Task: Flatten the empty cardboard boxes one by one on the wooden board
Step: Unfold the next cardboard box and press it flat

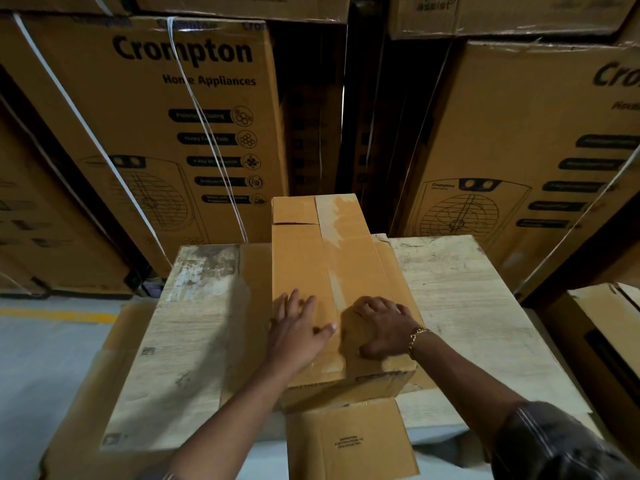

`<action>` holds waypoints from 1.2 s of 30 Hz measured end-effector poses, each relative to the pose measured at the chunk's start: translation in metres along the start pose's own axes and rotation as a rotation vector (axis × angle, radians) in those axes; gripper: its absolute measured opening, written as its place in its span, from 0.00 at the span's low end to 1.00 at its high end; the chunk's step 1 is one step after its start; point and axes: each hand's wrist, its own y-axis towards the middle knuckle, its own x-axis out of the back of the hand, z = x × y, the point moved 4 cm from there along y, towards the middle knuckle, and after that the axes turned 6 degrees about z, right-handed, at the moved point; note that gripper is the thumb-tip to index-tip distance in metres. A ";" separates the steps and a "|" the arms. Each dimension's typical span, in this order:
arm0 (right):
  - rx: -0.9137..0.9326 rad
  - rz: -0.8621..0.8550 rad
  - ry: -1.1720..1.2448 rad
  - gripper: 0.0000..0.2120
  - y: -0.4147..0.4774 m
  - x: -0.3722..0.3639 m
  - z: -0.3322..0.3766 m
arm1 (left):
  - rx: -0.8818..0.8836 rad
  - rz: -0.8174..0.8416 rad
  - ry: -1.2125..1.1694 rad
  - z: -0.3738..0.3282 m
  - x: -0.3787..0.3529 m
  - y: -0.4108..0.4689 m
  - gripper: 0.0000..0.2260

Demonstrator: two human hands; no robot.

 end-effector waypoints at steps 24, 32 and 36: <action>-0.072 -0.149 0.139 0.38 0.008 0.014 0.045 | 0.220 0.054 -0.187 0.001 0.037 0.064 0.39; -0.041 -0.238 0.162 0.35 -0.045 0.023 0.050 | 0.221 0.041 -0.260 0.011 0.045 0.065 0.37; -0.014 -0.324 0.040 0.23 -0.091 0.030 0.062 | 0.223 0.025 -0.270 0.017 0.047 0.062 0.36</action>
